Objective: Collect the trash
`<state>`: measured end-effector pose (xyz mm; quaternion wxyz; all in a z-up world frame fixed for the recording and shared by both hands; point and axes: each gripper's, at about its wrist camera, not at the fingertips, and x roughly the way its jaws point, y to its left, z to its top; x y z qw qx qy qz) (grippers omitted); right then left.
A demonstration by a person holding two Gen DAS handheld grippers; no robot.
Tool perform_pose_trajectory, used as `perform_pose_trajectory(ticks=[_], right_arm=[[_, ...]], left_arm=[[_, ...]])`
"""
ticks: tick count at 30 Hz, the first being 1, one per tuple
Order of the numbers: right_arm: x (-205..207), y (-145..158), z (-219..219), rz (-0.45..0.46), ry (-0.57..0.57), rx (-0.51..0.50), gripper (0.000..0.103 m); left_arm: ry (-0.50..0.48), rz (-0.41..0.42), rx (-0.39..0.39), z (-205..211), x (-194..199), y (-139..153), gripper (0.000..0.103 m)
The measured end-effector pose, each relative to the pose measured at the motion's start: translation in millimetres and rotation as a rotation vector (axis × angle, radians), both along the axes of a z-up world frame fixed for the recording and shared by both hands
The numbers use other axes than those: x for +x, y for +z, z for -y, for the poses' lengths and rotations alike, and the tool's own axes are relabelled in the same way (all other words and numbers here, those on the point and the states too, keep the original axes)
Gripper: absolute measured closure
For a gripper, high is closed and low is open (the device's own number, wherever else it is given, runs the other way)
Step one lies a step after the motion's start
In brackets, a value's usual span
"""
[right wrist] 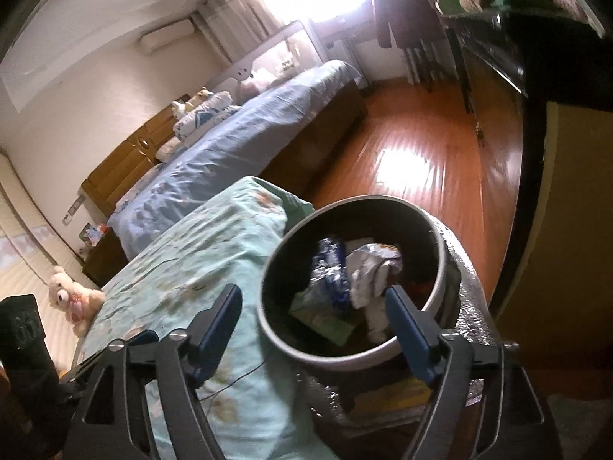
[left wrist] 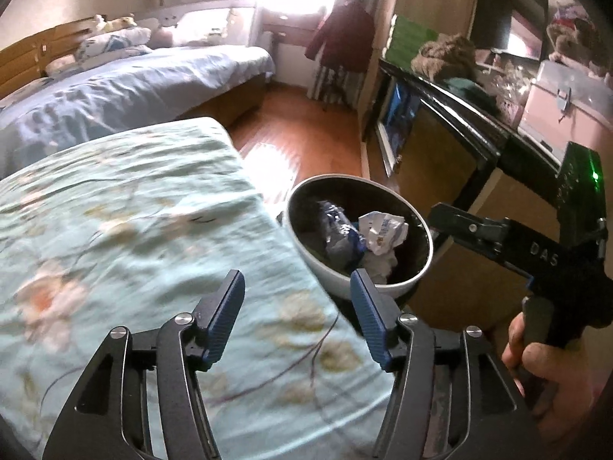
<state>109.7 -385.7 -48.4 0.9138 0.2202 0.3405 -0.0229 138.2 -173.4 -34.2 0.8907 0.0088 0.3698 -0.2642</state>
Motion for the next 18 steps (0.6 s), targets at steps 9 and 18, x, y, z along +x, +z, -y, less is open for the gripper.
perform_pose_trajectory(ticks=[9,18], right_arm=[[-16,16,-39,0.053,0.060,-0.101,0.012],[-30,58,-76,0.217,0.081,-0.269,0.000]], left_arm=[[0.106,0.089,-0.033,-45,-28,21,0.032],[0.252,0.273,-0.033,-78,-54,52,0.004]])
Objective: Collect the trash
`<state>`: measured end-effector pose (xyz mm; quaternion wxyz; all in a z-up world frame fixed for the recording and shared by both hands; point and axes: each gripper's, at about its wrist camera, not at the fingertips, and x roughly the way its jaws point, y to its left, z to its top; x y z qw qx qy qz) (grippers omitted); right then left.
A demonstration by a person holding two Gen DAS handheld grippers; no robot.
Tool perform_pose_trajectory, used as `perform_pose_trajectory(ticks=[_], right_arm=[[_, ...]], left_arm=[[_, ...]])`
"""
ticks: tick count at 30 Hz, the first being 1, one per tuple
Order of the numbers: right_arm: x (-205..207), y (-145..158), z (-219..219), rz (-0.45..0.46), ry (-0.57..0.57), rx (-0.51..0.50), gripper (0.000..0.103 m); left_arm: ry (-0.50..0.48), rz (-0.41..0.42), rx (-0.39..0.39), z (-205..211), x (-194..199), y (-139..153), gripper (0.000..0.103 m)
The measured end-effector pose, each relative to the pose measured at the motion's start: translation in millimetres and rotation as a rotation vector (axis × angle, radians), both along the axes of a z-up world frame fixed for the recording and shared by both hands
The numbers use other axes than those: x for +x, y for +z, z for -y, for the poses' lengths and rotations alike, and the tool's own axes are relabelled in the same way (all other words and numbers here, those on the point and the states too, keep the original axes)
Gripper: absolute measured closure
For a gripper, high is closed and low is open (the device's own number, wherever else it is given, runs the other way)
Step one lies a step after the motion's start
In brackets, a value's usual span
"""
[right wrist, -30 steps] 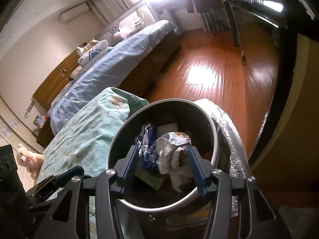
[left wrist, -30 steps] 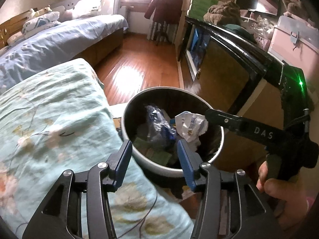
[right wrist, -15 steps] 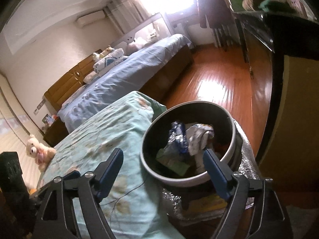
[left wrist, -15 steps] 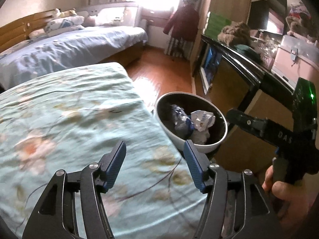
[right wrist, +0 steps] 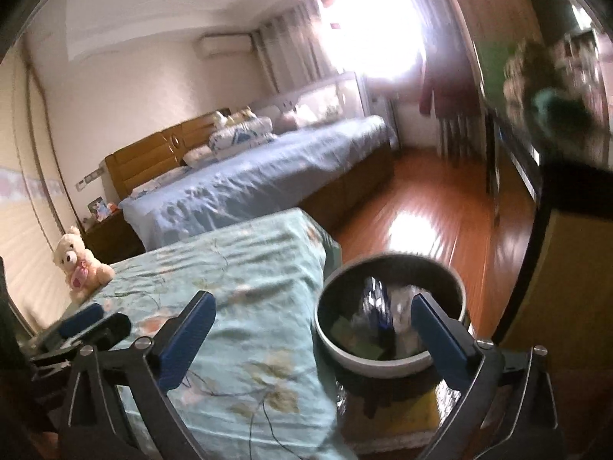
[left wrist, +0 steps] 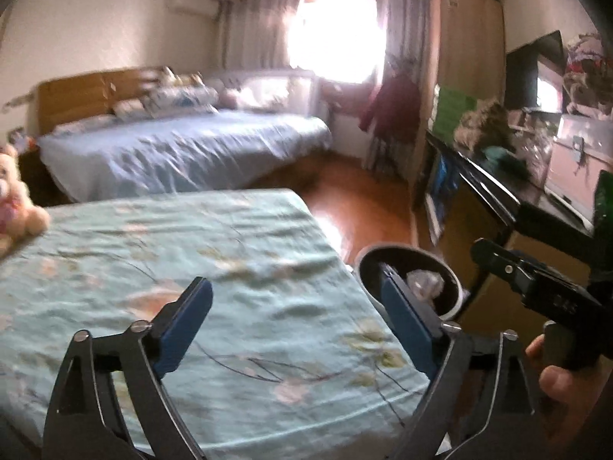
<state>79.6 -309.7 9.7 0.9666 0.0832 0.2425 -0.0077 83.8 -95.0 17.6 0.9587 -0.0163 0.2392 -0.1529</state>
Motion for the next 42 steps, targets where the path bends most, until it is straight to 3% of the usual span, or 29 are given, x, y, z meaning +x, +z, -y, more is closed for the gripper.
perform_pose_trajectory(ticks=[7,14,42], right_arm=[[6,2,-15,0.069,0.004,-0.061,0.000],[11,-7,-18,0.068,0.012,-0.059,0.000],[19,-9,-22,0.055,0.043,-0.055,0.000]], left_arm=[[0.147,0.116,0.087,-12,-7,4,0.000],[0.195,0.110,0.115,-19,-4,-3,0.000],[0.200,0.098,0.112,-22,4,-4,0.000]])
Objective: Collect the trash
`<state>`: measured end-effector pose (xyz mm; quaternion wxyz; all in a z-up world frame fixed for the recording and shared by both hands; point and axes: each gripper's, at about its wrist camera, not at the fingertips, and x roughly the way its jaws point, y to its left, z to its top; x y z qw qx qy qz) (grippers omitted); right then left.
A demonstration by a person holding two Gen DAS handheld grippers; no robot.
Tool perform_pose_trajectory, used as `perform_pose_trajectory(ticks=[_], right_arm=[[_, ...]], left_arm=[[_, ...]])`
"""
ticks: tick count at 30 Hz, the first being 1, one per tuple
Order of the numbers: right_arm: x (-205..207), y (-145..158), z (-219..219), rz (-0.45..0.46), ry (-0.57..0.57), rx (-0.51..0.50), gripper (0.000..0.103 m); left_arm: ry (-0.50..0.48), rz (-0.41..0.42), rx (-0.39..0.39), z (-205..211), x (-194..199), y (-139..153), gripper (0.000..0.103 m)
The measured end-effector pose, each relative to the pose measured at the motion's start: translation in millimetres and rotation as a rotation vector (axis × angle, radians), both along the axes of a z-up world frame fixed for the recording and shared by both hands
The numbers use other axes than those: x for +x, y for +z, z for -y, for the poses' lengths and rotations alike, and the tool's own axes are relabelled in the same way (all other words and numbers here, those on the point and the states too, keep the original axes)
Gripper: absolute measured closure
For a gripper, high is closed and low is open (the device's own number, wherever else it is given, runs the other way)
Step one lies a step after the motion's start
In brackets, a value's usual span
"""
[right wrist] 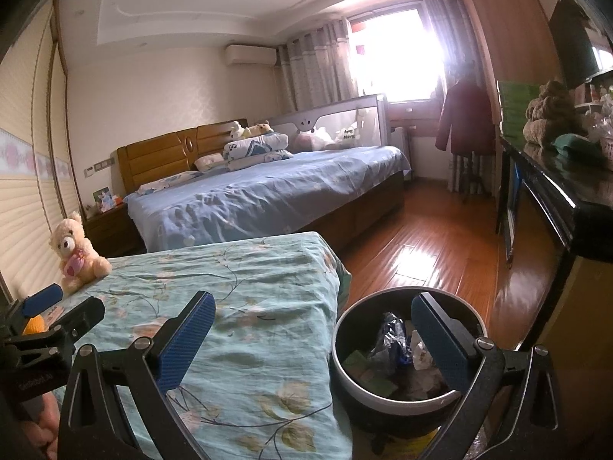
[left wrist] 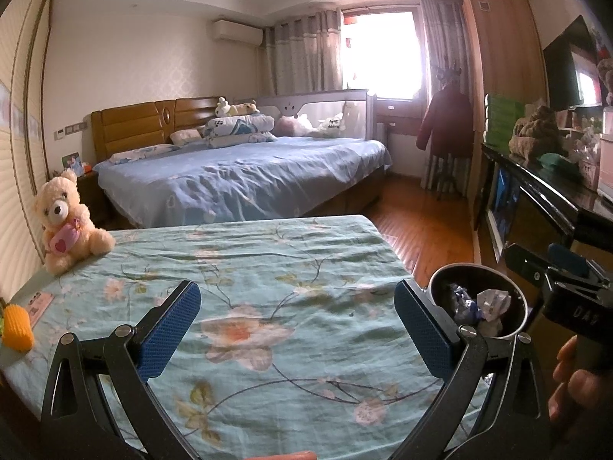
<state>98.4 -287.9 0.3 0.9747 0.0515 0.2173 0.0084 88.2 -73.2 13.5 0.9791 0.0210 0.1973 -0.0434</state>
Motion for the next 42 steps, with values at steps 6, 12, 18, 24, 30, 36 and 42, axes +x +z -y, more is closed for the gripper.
perform_pose_trajectory(ticks=[6,12,18,24,30,36,42], right_arm=[[0.0,-0.4,0.1,-0.002,-0.001,0.001,0.000],[-0.2,-1.5,2.0,-0.006,-0.005,0.008,0.000],[-0.5,-1.2,2.1,-0.004,-0.004,0.006,0.000],[-0.4,-1.1,2.4,-0.006,-0.004,0.005,0.000],[-0.2,-1.1,2.3,-0.006,-0.004,0.006,0.000],[-1.2,-1.1,2.8,-0.010,-0.003,0.005,0.000],[-1.5,-0.8,2.9,-0.011,-0.003,0.005,0.000]], left_arm=[[-0.003,0.003,-0.003,2.3,-0.3,0.5,0.000],[-0.006,0.012,-0.010,2.1,-2.0,1.7,0.000],[-0.005,0.014,-0.013,1.6,-2.6,2.5,0.000],[-0.010,0.011,-0.010,3.1,-3.4,3.5,0.000],[-0.010,0.007,-0.013,3.9,-2.4,3.3,0.000],[-0.010,0.006,-0.014,4.0,-2.8,3.6,0.000],[-0.014,0.008,-0.017,3.6,-3.0,3.3,0.000]])
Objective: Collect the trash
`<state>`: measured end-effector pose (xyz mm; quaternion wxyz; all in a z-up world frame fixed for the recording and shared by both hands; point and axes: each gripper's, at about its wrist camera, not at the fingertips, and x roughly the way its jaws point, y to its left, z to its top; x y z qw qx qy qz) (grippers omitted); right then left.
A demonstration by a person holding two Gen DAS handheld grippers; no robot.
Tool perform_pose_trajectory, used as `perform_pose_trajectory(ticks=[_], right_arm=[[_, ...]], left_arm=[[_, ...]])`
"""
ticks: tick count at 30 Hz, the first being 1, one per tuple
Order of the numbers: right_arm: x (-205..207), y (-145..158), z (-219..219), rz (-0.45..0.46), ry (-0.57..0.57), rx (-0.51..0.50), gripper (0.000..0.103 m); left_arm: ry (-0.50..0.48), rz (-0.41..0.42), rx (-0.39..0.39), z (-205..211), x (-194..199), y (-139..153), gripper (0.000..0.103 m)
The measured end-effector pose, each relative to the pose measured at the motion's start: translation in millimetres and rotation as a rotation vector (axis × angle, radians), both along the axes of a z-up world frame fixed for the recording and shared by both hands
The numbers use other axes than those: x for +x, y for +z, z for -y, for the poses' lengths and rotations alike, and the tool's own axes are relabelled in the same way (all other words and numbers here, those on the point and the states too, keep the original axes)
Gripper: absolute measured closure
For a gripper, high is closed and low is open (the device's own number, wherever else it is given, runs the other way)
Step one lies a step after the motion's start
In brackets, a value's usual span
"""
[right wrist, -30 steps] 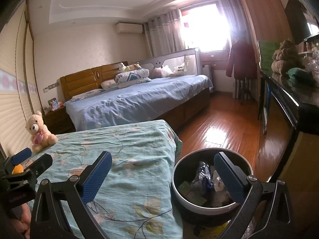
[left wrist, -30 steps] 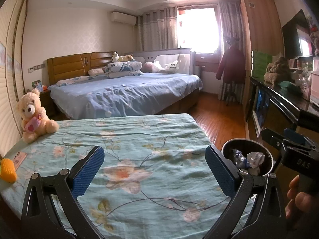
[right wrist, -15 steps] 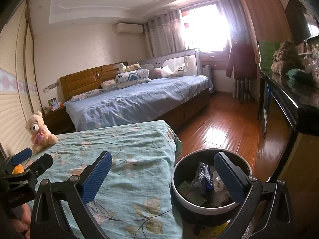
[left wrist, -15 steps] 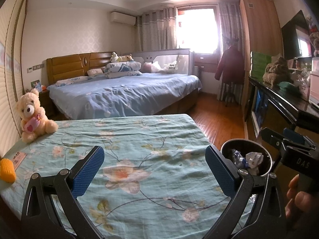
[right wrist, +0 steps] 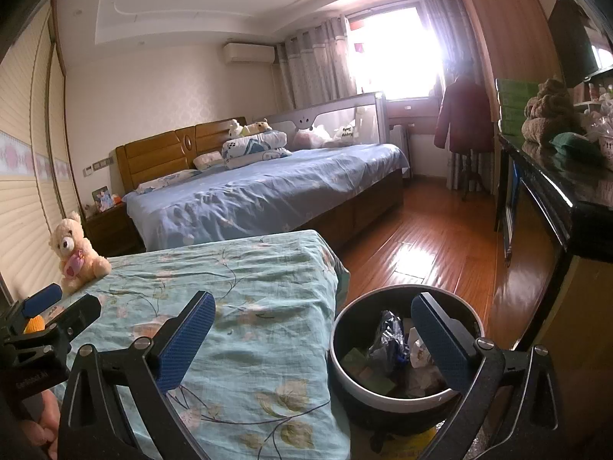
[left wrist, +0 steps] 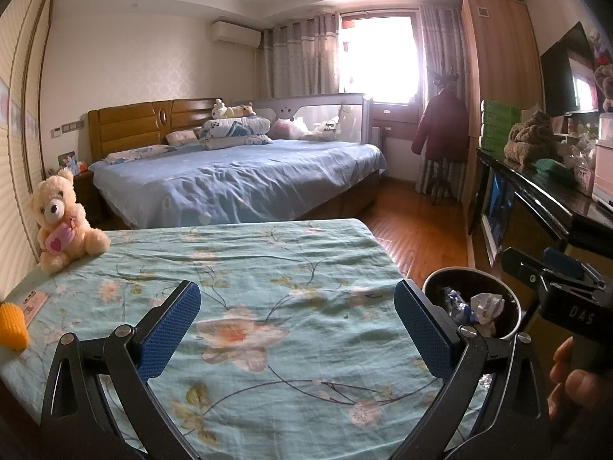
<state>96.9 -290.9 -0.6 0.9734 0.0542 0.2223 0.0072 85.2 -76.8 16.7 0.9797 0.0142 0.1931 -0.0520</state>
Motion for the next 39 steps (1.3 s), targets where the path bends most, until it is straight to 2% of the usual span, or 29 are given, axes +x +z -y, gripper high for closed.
perform_pose_trajectory(ticks=[25,39], right_arm=[[-2.5,1.3,-1.0,-0.003,0.004,0.002,0.000],[6.7,-4.4,-6.6,-0.041,0.014,0.014,0.000]], left_arm=[[0.000,-0.001,-0.002,0.7,-0.4,-0.1,0.000],[0.007,-0.030,-0.028,-5.7,6.0,-5.7,0.000]])
